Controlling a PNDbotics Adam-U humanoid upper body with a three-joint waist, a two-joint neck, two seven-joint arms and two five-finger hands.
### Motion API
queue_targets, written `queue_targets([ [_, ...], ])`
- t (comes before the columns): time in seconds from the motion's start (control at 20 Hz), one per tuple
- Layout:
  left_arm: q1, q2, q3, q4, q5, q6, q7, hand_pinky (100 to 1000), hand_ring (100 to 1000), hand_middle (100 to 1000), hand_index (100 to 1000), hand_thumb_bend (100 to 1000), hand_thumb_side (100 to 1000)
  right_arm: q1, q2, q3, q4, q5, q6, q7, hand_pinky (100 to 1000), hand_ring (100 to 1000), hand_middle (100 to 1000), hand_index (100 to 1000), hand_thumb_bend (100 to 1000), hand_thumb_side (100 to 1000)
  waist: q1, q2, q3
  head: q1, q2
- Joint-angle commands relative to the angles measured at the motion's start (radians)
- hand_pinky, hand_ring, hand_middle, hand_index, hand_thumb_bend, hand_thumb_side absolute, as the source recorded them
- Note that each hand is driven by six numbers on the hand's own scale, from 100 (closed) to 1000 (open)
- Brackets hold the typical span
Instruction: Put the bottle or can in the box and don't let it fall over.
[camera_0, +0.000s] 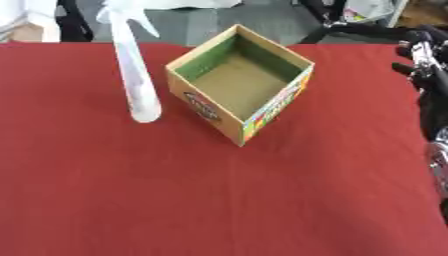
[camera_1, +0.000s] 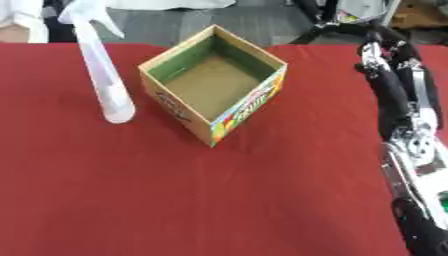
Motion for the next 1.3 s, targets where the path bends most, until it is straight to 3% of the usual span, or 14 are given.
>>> queue_targets([
  [0.05, -0.004, 0.034, 0.009, -0.021, -0.009, -0.005, 0.000, 696, 768, 745, 745, 100, 713, -0.009, -0.023, -0.013, -0.022, 0.003, -0.002, -0.004, 808, 835, 832, 855, 100, 489, 0.002, -0.011, -0.001, 0.001, -0.025],
  [0.45, -0.007, 0.050, 0.004, -0.021, -0.012, -0.004, -0.006, 697, 769, 746, 746, 100, 710, -0.012, -0.024, -0.009, -0.023, 0.003, -0.001, -0.002, 808, 835, 832, 855, 100, 492, 0.005, -0.005, 0.000, 0.000, -0.045],
  [0.6, -0.006, 0.104, -0.002, -0.021, -0.030, -0.006, -0.013, 699, 769, 748, 749, 100, 693, -0.012, -0.027, -0.007, -0.022, 0.003, 0.000, 0.000, 808, 835, 832, 855, 100, 491, 0.007, -0.007, -0.001, 0.001, -0.040],
  [0.75, -0.010, 0.214, -0.012, -0.021, -0.040, -0.006, -0.015, 701, 769, 752, 750, 100, 663, -0.011, -0.036, -0.003, -0.021, 0.003, 0.003, 0.003, 808, 834, 832, 855, 100, 489, 0.012, -0.011, 0.000, 0.001, -0.031],
  [0.8, -0.013, 0.258, -0.017, -0.021, -0.040, -0.002, -0.013, 705, 769, 753, 753, 100, 610, -0.011, -0.041, -0.002, -0.020, 0.003, 0.004, 0.004, 808, 833, 830, 855, 100, 486, 0.014, -0.013, 0.001, 0.000, -0.027],
  [0.85, -0.020, 0.315, -0.024, -0.021, -0.043, 0.005, -0.013, 707, 770, 755, 756, 100, 791, -0.012, -0.046, -0.001, -0.020, 0.003, 0.006, 0.005, 808, 833, 830, 855, 100, 484, 0.016, -0.016, 0.003, -0.002, -0.023],
  [0.9, -0.030, 0.370, -0.032, -0.021, -0.048, 0.016, -0.016, 710, 773, 759, 760, 100, 575, -0.012, -0.049, 0.001, -0.020, 0.003, 0.007, 0.006, 808, 833, 830, 854, 100, 483, 0.018, -0.019, 0.004, -0.003, -0.017],
  [1.1, -0.087, 0.547, -0.069, -0.002, -0.052, 0.072, -0.076, 735, 792, 792, 786, 100, 552, -0.012, -0.055, 0.008, -0.019, 0.001, 0.011, 0.012, 808, 832, 830, 854, 100, 484, 0.023, -0.029, 0.008, -0.005, -0.003],
  [1.3, -0.169, 0.677, -0.108, 0.059, -0.046, 0.092, -0.215, 756, 796, 789, 798, 100, 550, -0.009, -0.056, 0.014, -0.016, -0.001, 0.016, 0.018, 808, 831, 829, 853, 100, 483, 0.022, -0.037, 0.006, -0.003, 0.006],
])
